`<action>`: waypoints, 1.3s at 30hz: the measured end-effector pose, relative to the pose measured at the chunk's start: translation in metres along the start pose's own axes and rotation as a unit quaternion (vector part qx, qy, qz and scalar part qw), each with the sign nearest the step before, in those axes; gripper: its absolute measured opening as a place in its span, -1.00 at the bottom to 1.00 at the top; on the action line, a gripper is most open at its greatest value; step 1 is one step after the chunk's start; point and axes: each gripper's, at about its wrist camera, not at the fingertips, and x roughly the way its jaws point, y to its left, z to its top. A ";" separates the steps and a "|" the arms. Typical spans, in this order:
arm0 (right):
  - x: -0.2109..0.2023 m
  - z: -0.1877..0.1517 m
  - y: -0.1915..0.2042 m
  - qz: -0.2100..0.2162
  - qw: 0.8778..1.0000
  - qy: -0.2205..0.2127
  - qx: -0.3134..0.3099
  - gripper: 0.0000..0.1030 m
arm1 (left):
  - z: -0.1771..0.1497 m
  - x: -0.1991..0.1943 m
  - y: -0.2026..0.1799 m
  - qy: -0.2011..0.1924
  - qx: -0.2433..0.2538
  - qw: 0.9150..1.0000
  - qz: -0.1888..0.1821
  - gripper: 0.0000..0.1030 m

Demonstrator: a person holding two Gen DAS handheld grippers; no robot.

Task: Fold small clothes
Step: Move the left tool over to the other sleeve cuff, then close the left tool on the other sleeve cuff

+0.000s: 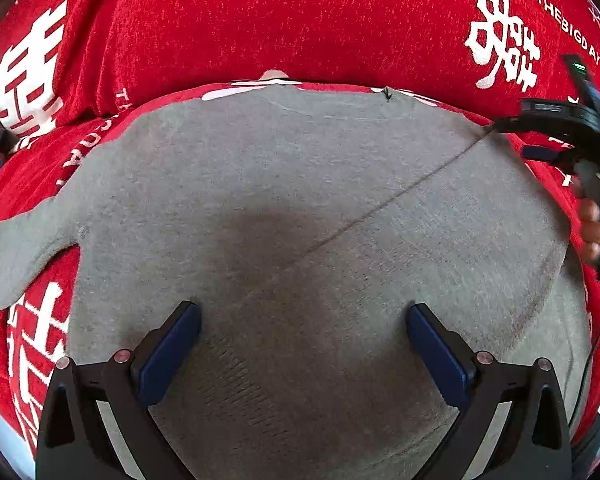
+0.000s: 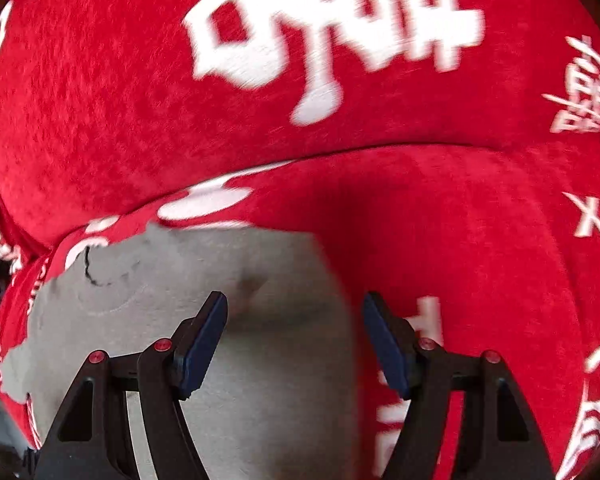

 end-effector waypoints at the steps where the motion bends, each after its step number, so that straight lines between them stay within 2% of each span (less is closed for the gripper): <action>1: -0.009 -0.006 -0.001 0.012 1.000 -0.006 0.000 0.43 | -0.002 -0.003 0.001 0.000 -0.002 1.000 0.004 1.00; 2: -0.016 -0.011 0.001 0.018 1.000 -0.010 -0.005 0.43 | -0.005 -0.006 0.001 -0.001 -0.004 1.000 0.008 1.00; 5: -0.049 -0.055 0.026 0.017 0.997 -0.036 -0.068 0.43 | -0.014 -0.016 0.002 -0.012 -0.005 1.000 0.013 1.00; 8: -0.059 -0.092 0.053 0.010 0.992 -0.042 -0.120 0.43 | -0.022 -0.020 0.001 -0.013 -0.006 1.000 0.011 1.00; 12: -0.044 -0.137 0.079 -0.063 0.982 -0.021 -0.176 0.42 | -0.030 -0.022 -0.001 -0.014 0.001 1.000 0.026 1.00; 14: -0.051 -0.153 0.094 -0.106 0.973 -0.057 -0.197 0.43 | -0.033 -0.027 0.005 -0.013 -0.006 1.000 0.024 1.00; 15: -0.054 -0.156 0.100 -0.116 0.971 -0.058 -0.202 0.43 | -0.034 -0.030 0.009 -0.016 -0.012 1.000 0.023 1.00; 19: -0.062 -0.170 0.130 -0.081 0.974 -0.061 -0.203 0.53 | -0.038 -0.039 0.049 -0.020 -0.067 0.997 0.021 1.00; 22: -0.050 -0.180 0.155 -0.087 0.968 -0.054 -0.228 0.53 | -0.041 -0.037 0.104 -0.013 -0.140 0.989 0.035 1.00; 24: -0.050 -0.184 0.161 -0.090 0.967 -0.061 -0.230 0.53 | -0.047 -0.038 0.149 -0.014 -0.198 0.979 0.045 1.00; 26: -0.047 -0.185 0.163 -0.090 0.968 -0.060 -0.226 0.53 | -0.056 -0.041 0.200 -0.021 -0.258 0.963 0.071 1.00; 29: -0.046 -0.188 0.161 -0.085 0.971 -0.056 -0.218 0.54 | -0.068 -0.043 0.264 -0.034 -0.318 0.933 0.163 1.00; 30: -0.045 -0.187 0.160 -0.082 0.972 -0.054 -0.213 0.55 | -0.069 -0.040 0.281 -0.029 -0.332 0.925 0.184 1.00; 31: -0.045 -0.187 0.159 -0.081 0.973 -0.053 -0.211 0.55 | -0.070 -0.035 0.306 -0.016 -0.359 0.912 0.199 1.00; 33: -0.044 -0.187 0.160 -0.084 0.972 -0.053 -0.211 0.55 | -0.072 -0.026 0.341 -0.004 -0.405 0.891 0.204 1.00; 34: -0.044 -0.188 0.162 -0.088 0.971 -0.054 -0.215 0.55 | -0.068 -0.028 0.353 -0.013 -0.418 0.880 0.224 1.00; 38: -0.044 -0.189 0.166 -0.101 0.967 -0.055 -0.226 0.55 | -0.043 -0.017 0.390 -0.001 -0.458 0.854 0.247 1.00; 39: -0.044 -0.189 0.166 -0.102 0.967 -0.054 -0.226 0.55 | -0.036 -0.013 0.398 -0.001 -0.464 0.850 0.249 1.00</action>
